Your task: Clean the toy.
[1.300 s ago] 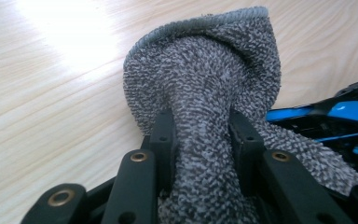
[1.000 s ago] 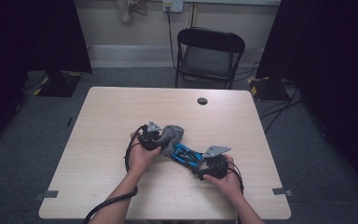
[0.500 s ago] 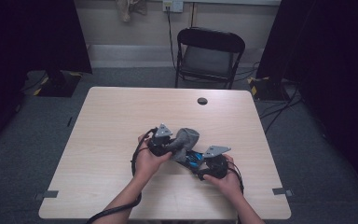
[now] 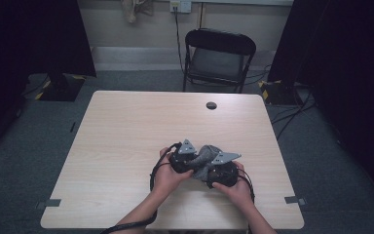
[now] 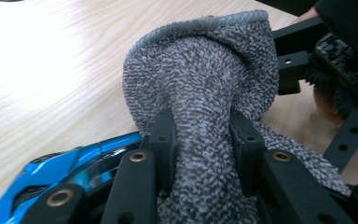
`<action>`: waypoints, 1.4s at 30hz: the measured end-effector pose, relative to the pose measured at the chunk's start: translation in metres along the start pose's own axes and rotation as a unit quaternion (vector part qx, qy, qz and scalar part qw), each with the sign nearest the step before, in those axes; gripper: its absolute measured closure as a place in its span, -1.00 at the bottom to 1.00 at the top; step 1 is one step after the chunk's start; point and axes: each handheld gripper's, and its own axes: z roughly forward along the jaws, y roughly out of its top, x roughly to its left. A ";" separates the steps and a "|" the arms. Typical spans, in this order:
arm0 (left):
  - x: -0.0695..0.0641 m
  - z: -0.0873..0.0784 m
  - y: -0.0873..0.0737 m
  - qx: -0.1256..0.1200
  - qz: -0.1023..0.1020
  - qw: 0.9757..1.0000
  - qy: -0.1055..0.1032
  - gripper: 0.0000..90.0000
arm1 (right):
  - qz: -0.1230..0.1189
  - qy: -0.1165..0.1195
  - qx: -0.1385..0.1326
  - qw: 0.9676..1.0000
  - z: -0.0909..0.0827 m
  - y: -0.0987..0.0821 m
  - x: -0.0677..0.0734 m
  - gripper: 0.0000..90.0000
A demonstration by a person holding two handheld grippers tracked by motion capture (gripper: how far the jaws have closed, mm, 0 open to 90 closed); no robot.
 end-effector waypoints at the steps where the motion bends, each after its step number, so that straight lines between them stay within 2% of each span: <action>1: 0.002 -0.001 0.000 0.001 0.000 1.000 0.003 0.50 | 0.000 0.000 0.000 1.000 0.000 0.000 0.000 -0.43; 6: 0.013 -0.007 0.000 0.000 -0.009 1.000 0.016 0.50 | 0.000 0.000 0.000 1.000 0.000 0.000 0.000 -0.43; 9: 0.023 -0.011 -0.001 0.006 -0.014 0.999 0.032 0.50 | 0.000 0.000 0.000 1.000 0.000 0.000 0.000 -0.43; 14: 0.037 -0.016 -0.006 0.003 -0.032 0.999 0.038 0.49 | 0.000 0.000 0.000 1.000 0.000 0.000 0.000 -0.43; 18: 0.048 -0.021 -0.010 0.005 -0.044 0.998 0.052 0.49 | 0.000 0.000 0.000 1.000 0.000 0.000 0.000 -0.43; 23: 0.059 -0.025 -0.016 0.013 -0.046 0.997 0.065 0.49 | 0.000 0.000 0.000 1.000 0.000 0.000 0.000 -0.43; 34: 0.077 -0.031 -0.025 0.016 -0.069 0.994 0.087 0.49 | 0.000 0.000 0.000 1.000 0.000 0.000 0.000 -0.43; 38: 0.084 -0.035 -0.030 0.017 -0.088 0.992 0.092 0.49 | -0.001 0.000 0.000 1.000 0.000 0.000 0.000 -0.43; 42: 0.086 -0.040 -0.031 0.022 -0.091 0.991 0.098 0.49 | 0.000 0.000 0.000 1.000 0.000 0.000 0.000 -0.43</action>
